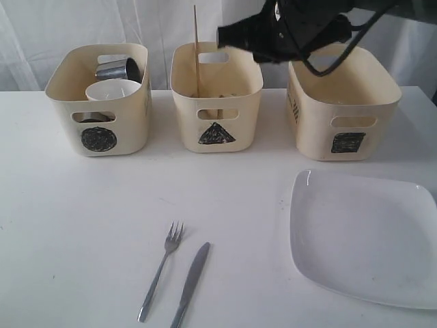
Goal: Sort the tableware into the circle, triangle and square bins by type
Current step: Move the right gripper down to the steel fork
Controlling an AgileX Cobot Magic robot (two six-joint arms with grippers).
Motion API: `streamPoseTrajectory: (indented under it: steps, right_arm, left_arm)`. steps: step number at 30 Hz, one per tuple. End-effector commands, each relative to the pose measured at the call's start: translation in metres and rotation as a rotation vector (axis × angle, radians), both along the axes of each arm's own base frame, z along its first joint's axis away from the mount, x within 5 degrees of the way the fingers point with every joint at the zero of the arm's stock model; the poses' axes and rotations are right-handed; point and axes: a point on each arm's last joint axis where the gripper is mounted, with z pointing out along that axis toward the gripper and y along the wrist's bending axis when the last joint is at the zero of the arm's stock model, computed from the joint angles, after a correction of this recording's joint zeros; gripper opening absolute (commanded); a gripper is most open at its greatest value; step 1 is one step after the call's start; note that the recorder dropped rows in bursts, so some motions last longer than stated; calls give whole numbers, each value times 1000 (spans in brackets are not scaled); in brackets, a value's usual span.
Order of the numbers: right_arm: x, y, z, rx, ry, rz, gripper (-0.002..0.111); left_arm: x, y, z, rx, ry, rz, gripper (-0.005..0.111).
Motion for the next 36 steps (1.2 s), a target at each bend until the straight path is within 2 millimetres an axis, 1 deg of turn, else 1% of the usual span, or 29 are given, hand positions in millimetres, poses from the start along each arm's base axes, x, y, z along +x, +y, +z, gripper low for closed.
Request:
streamPoseTrajectory:
  steps: [1,4,6,7,10,12,14,16,18,20,22,24,27,29,34,36]
  right_arm:
    - [-56,38,-33,77,479,292,16]
    - [-86,70,-55,183,621,412,15]
    - [-105,91,-70,215,643,453,15]
    - [-114,102,-77,221,641,470,15]
    - [-138,129,-88,231,604,507,15]
    - [-148,142,-90,221,561,504,15]
    - [-154,151,-90,195,498,478,15]
    - [-152,155,-89,159,394,444,15]
    - [-146,157,-91,117,307,415,15]
    - [-138,156,-100,71,274,372,15]
    - [-135,155,-113,6,298,347,15]
    - [-137,152,-125,-55,365,311,15]
    - [-140,152,-135,-64,438,281,16]
    - [-141,154,-137,-40,451,289,21]
    - [-140,163,-136,57,430,301,43]
    - [-138,167,-139,85,406,314,46]
  left_arm:
    - [-1,-1,-3,-13,22,-2,0]
    - [-1,-1,-3,-13,22,-2,0]
    - [-1,-1,-3,-13,22,-2,0]
    - [-1,-1,-3,-13,22,-2,0]
    - [-1,-1,-3,-13,22,-2,0]
    - [-1,-1,-3,-13,22,-2,0]
    - [-1,-1,-3,-13,22,-2,0]
    - [-1,-1,-3,-13,22,-2,0]
    - [-1,-1,-3,-13,22,-2,0]
    - [-1,-1,-3,-13,22,-2,0]
    - [-1,-1,-3,-13,22,-2,0]
    - [-1,-1,-3,-13,22,-2,0]
    - [-1,-1,-3,-13,22,-2,0]
    - [-1,-1,-3,-13,22,-2,0]
    - [-1,-1,-3,-13,22,-2,0]
    - [-1,-1,-3,-13,22,-2,0]
